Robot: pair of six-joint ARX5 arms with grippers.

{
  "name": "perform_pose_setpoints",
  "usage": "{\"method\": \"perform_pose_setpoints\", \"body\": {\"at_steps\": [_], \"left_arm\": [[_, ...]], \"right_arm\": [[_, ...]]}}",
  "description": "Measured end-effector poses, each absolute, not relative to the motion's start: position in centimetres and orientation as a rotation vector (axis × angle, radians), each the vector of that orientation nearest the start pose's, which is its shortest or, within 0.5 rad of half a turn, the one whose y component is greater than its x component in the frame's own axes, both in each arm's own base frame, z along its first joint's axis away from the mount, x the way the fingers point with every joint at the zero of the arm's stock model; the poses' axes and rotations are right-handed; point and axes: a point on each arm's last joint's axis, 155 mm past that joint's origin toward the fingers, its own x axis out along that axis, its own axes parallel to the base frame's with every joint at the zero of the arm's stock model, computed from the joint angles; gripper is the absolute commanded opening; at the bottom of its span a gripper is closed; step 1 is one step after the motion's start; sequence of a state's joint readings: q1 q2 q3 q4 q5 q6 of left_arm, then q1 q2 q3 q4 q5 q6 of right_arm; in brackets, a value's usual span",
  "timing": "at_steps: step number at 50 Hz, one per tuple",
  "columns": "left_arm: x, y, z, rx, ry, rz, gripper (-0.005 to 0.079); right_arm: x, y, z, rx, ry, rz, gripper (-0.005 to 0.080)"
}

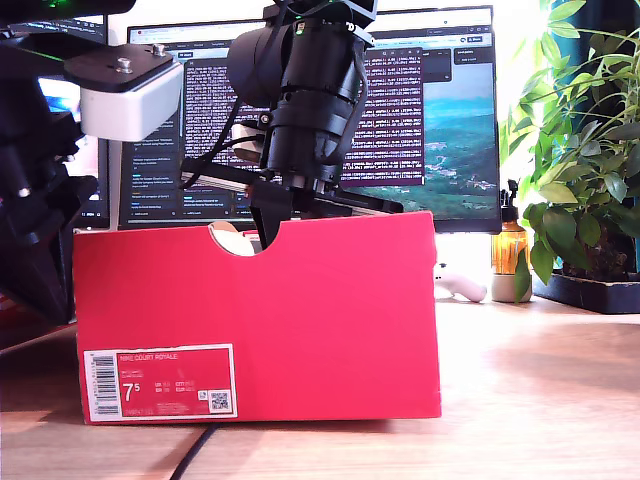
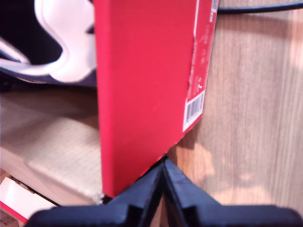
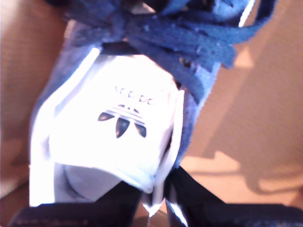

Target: Pack the blue shoes by picking the first shoe and placing it inside the red shoebox, left side, then picking and rotating the second shoe and placing it in the shoebox

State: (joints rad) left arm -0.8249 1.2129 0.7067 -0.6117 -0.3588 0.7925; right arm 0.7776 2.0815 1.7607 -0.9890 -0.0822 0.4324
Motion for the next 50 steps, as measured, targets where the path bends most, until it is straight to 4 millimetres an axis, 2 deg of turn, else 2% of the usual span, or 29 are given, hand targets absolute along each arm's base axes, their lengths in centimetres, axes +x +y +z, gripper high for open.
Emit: {"method": "perform_pose_setpoints", "body": {"at_steps": [5,13,16,35,44,50], "left_arm": [[23.5,-15.8,6.9,1.348,0.754,-0.793,-0.0019],[23.4,-15.7,6.8,1.35,0.759,-0.794,-0.0019],[23.4,-15.7,6.8,1.35,0.759,-0.794,-0.0019],[23.4,-15.8,6.8,1.347,0.757,-0.799,-0.0019],[23.3,-16.0,6.8,1.34,0.754,-0.808,-0.0019],[23.3,-16.0,6.8,1.34,0.755,-0.81,-0.0019]], "right_arm": [[32.0,34.7,7.3,-0.093,1.357,0.449,0.0035],[31.8,35.0,7.3,-0.101,1.353,0.468,0.0267],[31.7,35.0,7.3,-0.112,1.353,0.477,0.0308],[30.7,32.3,7.1,-0.176,1.44,0.428,0.0309],[31.4,32.9,7.8,-0.152,1.399,0.451,0.0309],[32.0,33.6,9.7,-0.129,1.361,0.475,0.0309]]}}
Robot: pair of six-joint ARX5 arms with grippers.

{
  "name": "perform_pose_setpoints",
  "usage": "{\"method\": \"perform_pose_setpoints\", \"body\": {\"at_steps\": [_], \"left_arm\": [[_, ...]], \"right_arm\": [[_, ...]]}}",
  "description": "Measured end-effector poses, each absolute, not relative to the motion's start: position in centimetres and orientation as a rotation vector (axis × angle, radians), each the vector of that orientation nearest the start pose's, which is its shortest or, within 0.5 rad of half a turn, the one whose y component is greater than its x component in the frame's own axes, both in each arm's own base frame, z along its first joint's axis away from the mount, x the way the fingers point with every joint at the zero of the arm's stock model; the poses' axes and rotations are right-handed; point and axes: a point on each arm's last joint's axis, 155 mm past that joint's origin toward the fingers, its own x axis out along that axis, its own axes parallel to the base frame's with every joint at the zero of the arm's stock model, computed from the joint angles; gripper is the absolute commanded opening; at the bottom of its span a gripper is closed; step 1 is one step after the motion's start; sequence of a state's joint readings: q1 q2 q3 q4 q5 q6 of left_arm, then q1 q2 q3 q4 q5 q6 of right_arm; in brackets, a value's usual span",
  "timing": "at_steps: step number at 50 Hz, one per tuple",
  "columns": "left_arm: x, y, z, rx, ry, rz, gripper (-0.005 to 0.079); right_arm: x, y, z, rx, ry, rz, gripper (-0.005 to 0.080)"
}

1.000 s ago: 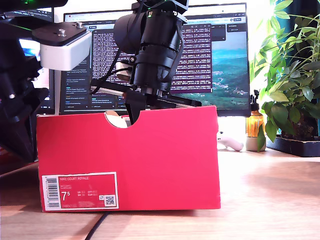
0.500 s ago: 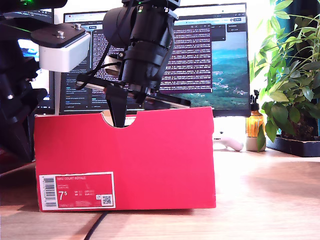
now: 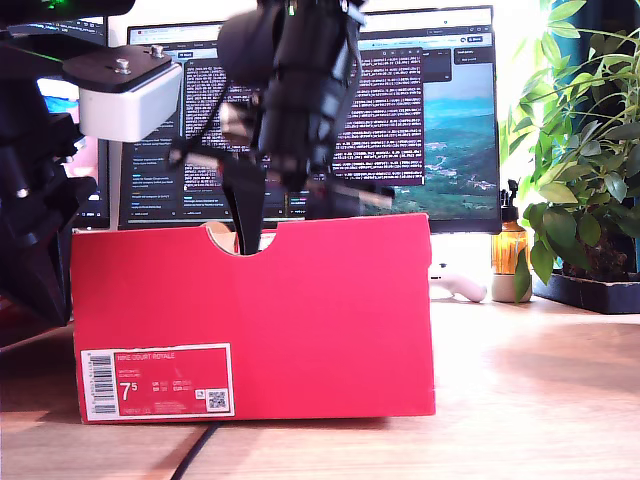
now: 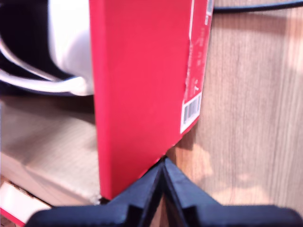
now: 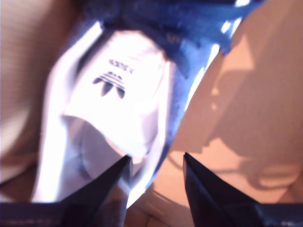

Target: Pack the blue shoes by picking the first shoe and placing it inside the red shoebox, left side, then picking and rotating the second shoe and placing it in the shoebox

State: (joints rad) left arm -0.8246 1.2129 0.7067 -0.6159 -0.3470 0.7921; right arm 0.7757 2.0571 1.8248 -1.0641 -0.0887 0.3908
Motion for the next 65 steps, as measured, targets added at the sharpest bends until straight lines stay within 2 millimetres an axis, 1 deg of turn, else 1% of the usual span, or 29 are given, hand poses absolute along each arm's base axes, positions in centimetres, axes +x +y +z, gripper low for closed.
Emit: {"method": "perform_pose_setpoints", "body": {"at_steps": [6,16,20,26,29,32,38,41,42,44,47,49,51,54,56,58,62,65], "left_arm": [[23.3,-16.0,6.8,1.339,0.755,-0.81,-0.0019],[23.2,-16.0,6.7,1.337,0.755,-0.813,-0.0018],[23.2,-16.0,6.7,1.336,0.755,-0.814,-0.0018],[23.1,-16.2,6.6,1.328,0.755,-0.83,-0.0018],[22.9,-16.4,6.6,1.32,0.754,-0.842,-0.0018],[22.8,-16.5,6.5,1.315,0.753,-0.851,-0.0018],[22.6,-16.8,6.5,1.305,0.752,-0.867,-0.0018],[22.5,-17.0,6.4,1.298,0.75,-0.879,-0.0018],[22.5,-17.0,6.4,1.296,0.749,-0.882,-0.0018],[22.5,-17.1,6.4,1.292,0.75,-0.886,-0.0018],[22.3,-17.3,6.3,1.282,0.75,-0.901,-0.0018],[22.1,-17.5,6.3,1.274,0.746,-0.916,-0.0018],[22.0,-17.6,6.3,1.272,0.744,-0.922,-0.0018],[21.9,-17.8,6.2,1.267,0.742,-0.93,-0.0018],[21.8,-17.9,6.2,1.261,0.74,-0.939,-0.0018],[21.8,-18.0,6.2,1.258,0.74,-0.945,-0.0018],[21.7,-18.1,6.2,1.251,0.739,-0.956,-0.0018],[21.6,-18.2,6.1,1.247,0.739,-0.961,-0.0018]], "right_arm": [[32.6,34.9,12.6,-0.081,1.304,0.525,0.0309],[33.8,35.9,16.6,-0.021,1.222,0.541,0.0309],[34.5,35.5,18.1,0.051,1.213,0.48,0.0309],[35.3,34.6,19.8,0.101,1.205,0.445,0.0309],[35.6,33.4,20.1,0.137,1.228,0.395,0.0309],[35.6,31.5,19.7,0.172,1.279,0.318,0.0309],[35.9,27.0,18.7,0.234,1.364,0.143,0.0309],[36.9,25.6,18.8,0.273,1.347,0.079,0.0309],[37.4,25.0,18.9,0.317,1.338,0.029,0.0309],[38.1,23.7,19.0,0.351,1.311,-0.044,0.0312],[39.3,21.6,19.5,0.371,1.243,-0.156,0.0331],[39.7,20.5,20.2,0.398,1.203,-0.209,0.0343],[39.7,19.9,21.1,0.436,1.177,-0.232,0.0345],[39.6,19.0,22.9,0.513,1.134,-0.261,0.0346],[39.3,18.4,24.5,0.584,1.093,-0.283,0.0346],[39.0,17.7,26.2,0.627,1.05,-0.287,0.0356],[38.2,15.8,29.4,0.701,0.948,-0.316,0.0407],[37.0,14.6,31.1,0.728,0.9,-0.322,0.0431]]}}
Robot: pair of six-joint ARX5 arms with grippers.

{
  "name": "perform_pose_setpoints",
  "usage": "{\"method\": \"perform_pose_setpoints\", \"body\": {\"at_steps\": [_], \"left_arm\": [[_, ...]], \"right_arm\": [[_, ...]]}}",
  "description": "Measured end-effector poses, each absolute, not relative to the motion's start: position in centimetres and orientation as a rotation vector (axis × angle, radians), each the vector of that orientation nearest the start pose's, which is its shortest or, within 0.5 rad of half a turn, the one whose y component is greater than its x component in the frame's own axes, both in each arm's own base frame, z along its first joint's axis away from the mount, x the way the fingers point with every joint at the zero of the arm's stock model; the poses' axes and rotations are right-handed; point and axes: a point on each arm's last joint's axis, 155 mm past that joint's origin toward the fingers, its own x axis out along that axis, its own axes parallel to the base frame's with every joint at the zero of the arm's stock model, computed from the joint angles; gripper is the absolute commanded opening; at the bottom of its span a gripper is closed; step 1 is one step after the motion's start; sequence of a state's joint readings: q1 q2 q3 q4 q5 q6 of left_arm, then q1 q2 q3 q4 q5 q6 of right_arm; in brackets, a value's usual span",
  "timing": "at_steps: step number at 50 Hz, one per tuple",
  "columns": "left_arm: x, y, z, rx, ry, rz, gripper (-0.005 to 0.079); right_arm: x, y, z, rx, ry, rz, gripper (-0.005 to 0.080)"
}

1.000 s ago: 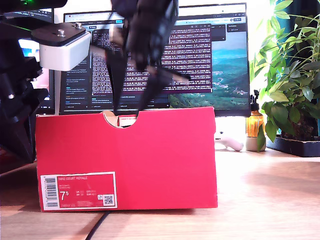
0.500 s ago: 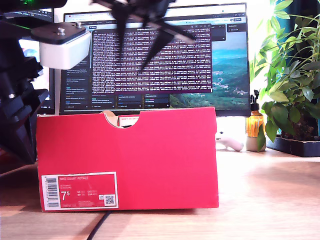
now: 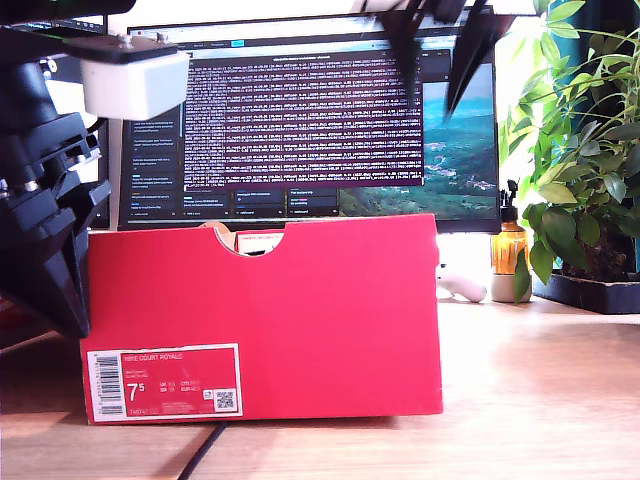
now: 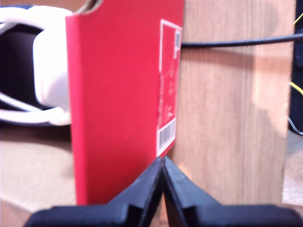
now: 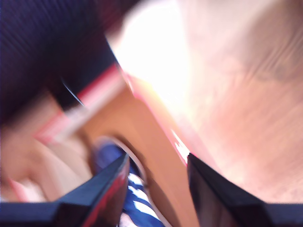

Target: Pack the blue shoes by picking the first shoe and placing it inside the red shoebox, left side, then picking and rotating the second shoe and placing it in the shoebox

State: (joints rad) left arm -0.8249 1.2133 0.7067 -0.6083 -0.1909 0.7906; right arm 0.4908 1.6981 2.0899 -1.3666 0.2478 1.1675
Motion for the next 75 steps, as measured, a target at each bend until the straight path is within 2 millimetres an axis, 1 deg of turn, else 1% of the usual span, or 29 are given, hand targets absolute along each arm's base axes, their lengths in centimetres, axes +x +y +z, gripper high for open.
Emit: {"method": "perform_pose_setpoints", "body": {"at_steps": [3,7,11,17,20,23,25,32,33,35,36,38,41,44,51,68,75], "left_arm": [[21.5,-18.3,6.1,1.244,0.738,-0.966,-0.0018],[21.5,-18.3,6.1,1.242,0.738,-0.969,-0.0018],[21.3,-18.5,6.1,1.235,0.737,-0.98,-0.0018],[21.2,-18.7,6.1,1.227,0.736,-0.994,-0.0018],[21.2,-18.7,6.1,1.227,0.736,-0.994,-0.0018],[21.2,-18.7,6.1,1.227,0.736,-0.994,-0.0018],[21.2,-18.7,6.1,1.227,0.736,-0.994,-0.0018],[21.2,-18.7,6.0,1.226,0.736,-0.995,-0.0018],[21.1,-18.8,6.0,1.223,0.735,-1.0,-0.0018],[21.0,-18.9,6.0,1.219,0.735,-1.007,-0.0018],[20.9,-18.9,6.0,1.216,0.734,-1.012,-0.0018],[20.9,-19.0,6.0,1.214,0.734,-1.015,-0.0018],[20.8,-19.1,6.0,1.21,0.733,-1.022,-0.0018],[20.7,-19.1,6.0,1.207,0.733,-1.027,-0.0018],[20.6,-19.3,6.0,1.201,0.732,-1.036,-0.0018],[20.6,-19.3,5.9,1.2,0.733,-1.037,-0.0018],[20.6,-19.3,5.9,1.2,0.733,-1.037,-0.0018]], "right_arm": [[35.6,13.7,31.3,0.752,0.89,-0.34,0.0431],[33.9,12.6,29.6,0.79,0.91,-0.415,0.0438],[32.4,11.7,26.2,0.799,0.963,-0.519,0.048],[30.2,9.9,20.0,0.747,1.069,-0.689,0.0615],[28.7,8.9,17.3,0.724,1.114,-0.772,0.0654],[27.6,7.8,15.6,0.72,1.136,-0.846,0.0667],[27.0,7.1,15.0,0.734,1.137,-0.889,0.0667],[25.3,4.7,14.4,0.822,1.1,-0.992,0.0667],[24.3,3.4,14.1,0.857,1.092,-1.048,0.0667],[24.4,3.4,13.9,0.885,1.089,-1.06,0.0667],[24.4,3.0,13.7,0.903,1.088,-1.077,0.0667],[24.1,2.8,13.1,0.911,1.095,-1.098,0.0667],[23.0,1.5,12.0,0.907,1.108,-1.169,0.0667],[22.4,0.4,11.5,0.922,1.106,-1.233,0.0667],[22.6,-1.7,11.6,0.968,1.047,-1.308,0.0667],[22.4,-4.7,11.9,0.995,0.966,-1.402,0.0666],[23.1,-5.5,11.8,1.015,0.936,-1.402,0.0666]]}}
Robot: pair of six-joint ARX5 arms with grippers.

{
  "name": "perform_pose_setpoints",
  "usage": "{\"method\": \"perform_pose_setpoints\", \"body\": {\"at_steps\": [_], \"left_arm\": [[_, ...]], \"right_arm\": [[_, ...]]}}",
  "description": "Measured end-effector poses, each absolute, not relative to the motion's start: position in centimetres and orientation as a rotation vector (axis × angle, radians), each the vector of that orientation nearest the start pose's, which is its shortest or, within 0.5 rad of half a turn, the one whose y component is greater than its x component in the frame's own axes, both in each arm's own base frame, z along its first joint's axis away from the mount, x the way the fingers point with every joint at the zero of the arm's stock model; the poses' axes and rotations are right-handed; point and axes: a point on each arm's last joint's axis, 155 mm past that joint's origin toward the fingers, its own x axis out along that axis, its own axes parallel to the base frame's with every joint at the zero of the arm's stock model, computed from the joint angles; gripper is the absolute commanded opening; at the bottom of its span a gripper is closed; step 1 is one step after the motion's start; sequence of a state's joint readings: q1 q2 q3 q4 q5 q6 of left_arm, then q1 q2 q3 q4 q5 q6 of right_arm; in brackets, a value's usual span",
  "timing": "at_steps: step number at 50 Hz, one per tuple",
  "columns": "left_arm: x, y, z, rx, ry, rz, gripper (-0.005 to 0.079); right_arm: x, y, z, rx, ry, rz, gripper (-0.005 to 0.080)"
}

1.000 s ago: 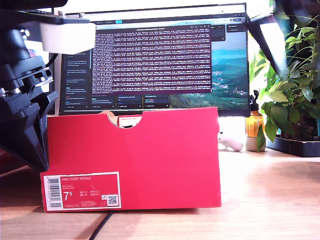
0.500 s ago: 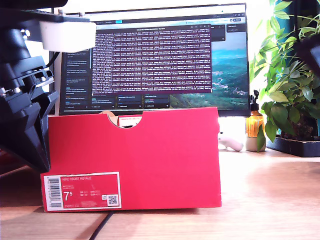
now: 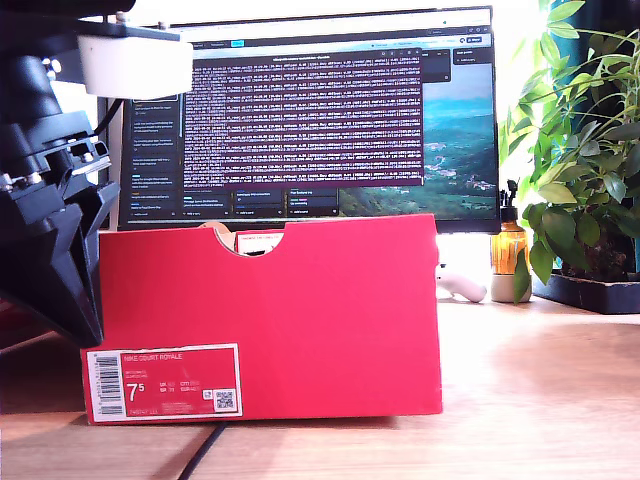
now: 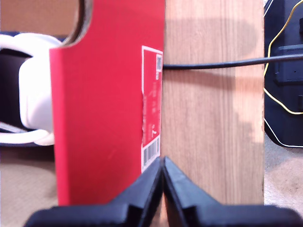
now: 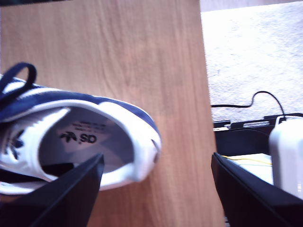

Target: Pack the blue shoes by picking the first shoe and placing it inside the red shoebox, left side, then picking and rotating the second shoe and placing it in the shoebox

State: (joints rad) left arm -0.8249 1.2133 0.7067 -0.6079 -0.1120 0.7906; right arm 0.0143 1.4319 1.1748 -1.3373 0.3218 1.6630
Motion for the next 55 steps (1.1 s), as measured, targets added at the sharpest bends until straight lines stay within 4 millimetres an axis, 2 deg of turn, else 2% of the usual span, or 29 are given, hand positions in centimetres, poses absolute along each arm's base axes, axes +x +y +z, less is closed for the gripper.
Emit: {"method": "perform_pose_setpoints", "body": {"at_steps": [11,21,24,27,30,33,34,36,44,49,55], "left_arm": [[20.6,-19.3,6.0,1.2,0.732,-1.037,-0.0018],[20.6,-19.3,6.0,1.2,0.732,-1.037,-0.0018],[20.6,-19.3,6.0,1.2,0.732,-1.037,-0.0018],[20.6,-19.3,5.9,1.2,0.733,-1.037,-0.0018],[20.6,-19.3,6.0,1.2,0.732,-1.037,-0.0018],[20.6,-19.3,6.0,1.2,0.732,-1.037,-0.0018],[20.6,-19.3,6.0,1.2,0.732,-1.037,-0.0018],[20.6,-19.3,5.9,1.2,0.733,-1.037,-0.0018],[20.6,-19.3,6.0,1.2,0.732,-1.037,-0.0018],[20.6,-19.3,6.0,1.2,0.732,-1.037,-0.0018],[20.6,-19.3,6.0,1.2,0.732,-1.037,-0.0018]], "right_arm": [[24.7,-5.4,10.3,1.018,0.936,-1.381,0.066],[23.2,-5.3,6.8,1.039,0.993,-1.42,0.0656],[22.9,-5.4,5.7,1.057,1.002,-1.432,0.0625],[22.8,-5.5,4.7,1.078,1.001,-1.434,0.0535],[22.7,-5.7,4.0,1.102,0.988,-1.44,0.0322],[22.7,-5.8,3.4,1.121,0.971,-1.449,0.0031],[22.6,-5.8,3.3,1.129,0.964,-1.458,-0.0031],[22.6,-5.8,3.2,1.142,0.953,-1.469,0.0002],[22.8,-5.8,3.2,1.161,0.935,-1.472,-0.0013],[22.9,-5.3,3.2,1.145,0.984,-1.433,-0.0013],[21.5,-4.8,3.3,1.081,1.083,-1.419,-0.0013]]}}
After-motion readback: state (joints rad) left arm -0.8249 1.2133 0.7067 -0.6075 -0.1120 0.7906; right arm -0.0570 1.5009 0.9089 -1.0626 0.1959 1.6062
